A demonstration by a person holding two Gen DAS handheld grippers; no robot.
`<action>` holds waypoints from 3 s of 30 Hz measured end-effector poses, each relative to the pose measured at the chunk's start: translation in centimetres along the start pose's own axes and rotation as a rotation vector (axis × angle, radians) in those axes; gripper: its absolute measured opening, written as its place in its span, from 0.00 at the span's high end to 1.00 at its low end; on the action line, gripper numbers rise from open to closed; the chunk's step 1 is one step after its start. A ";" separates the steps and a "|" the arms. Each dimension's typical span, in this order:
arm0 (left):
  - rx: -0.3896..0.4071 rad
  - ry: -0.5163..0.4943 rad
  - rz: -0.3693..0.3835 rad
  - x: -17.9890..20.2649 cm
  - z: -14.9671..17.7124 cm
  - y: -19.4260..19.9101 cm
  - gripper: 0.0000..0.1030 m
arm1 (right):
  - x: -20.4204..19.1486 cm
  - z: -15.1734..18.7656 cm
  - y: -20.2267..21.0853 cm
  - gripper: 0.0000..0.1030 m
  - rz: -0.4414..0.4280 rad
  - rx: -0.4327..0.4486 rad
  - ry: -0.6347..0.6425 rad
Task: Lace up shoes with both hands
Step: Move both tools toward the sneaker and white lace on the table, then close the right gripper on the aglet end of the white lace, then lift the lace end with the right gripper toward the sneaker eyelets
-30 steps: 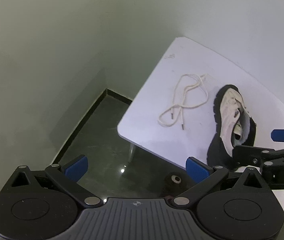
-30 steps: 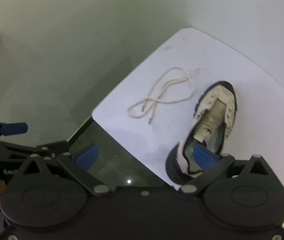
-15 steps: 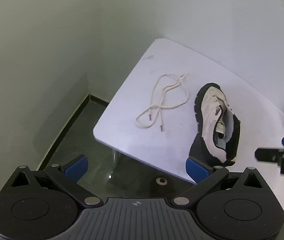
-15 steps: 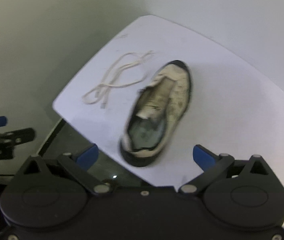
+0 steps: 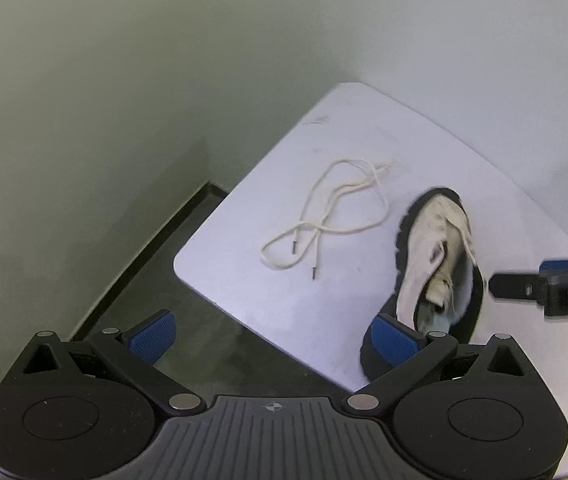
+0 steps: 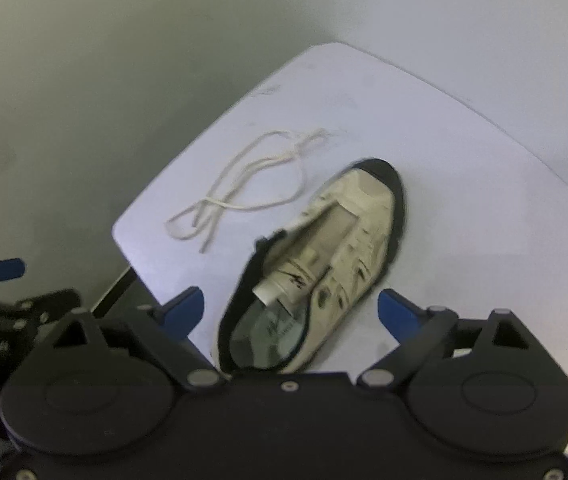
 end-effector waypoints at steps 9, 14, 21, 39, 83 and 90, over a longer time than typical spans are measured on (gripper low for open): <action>0.015 0.115 -0.060 0.1 -0.5 0.2 0.00 | 0.7 -3.3 -2.7 0.07 -0.068 -0.050 0.101; -0.001 0.145 0.006 -0.2 -1.6 -0.8 0.00 | 1.9 -6.7 -4.1 0.07 -0.061 -0.043 0.054; 0.022 0.117 0.076 -2.3 -4.5 -1.0 0.00 | 2.1 -14.0 -10.2 0.26 -0.029 -0.068 0.031; 0.006 0.128 0.135 -7.6 -8.9 -2.6 0.00 | 3.5 -13.9 -9.7 0.99 0.070 -0.094 -0.050; -0.069 -0.394 0.109 14.6 0.7 -7.9 0.54 | 13.6 -0.1 -7.8 0.96 -0.082 -0.155 0.507; -0.090 -0.426 0.180 14.6 0.5 -9.5 0.90 | 12.4 -0.4 -4.2 0.99 -0.168 -0.105 0.456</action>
Point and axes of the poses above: each gripper's, at about its wrist camera, not at the fingertips, and y roughly against the way its jaws point, x to its right, z to its underside, the point moved 7 cm from there along -y, roughly the way its jaws point, and after that the axes turned 8 degrees about -x, right-handed, at the moved point
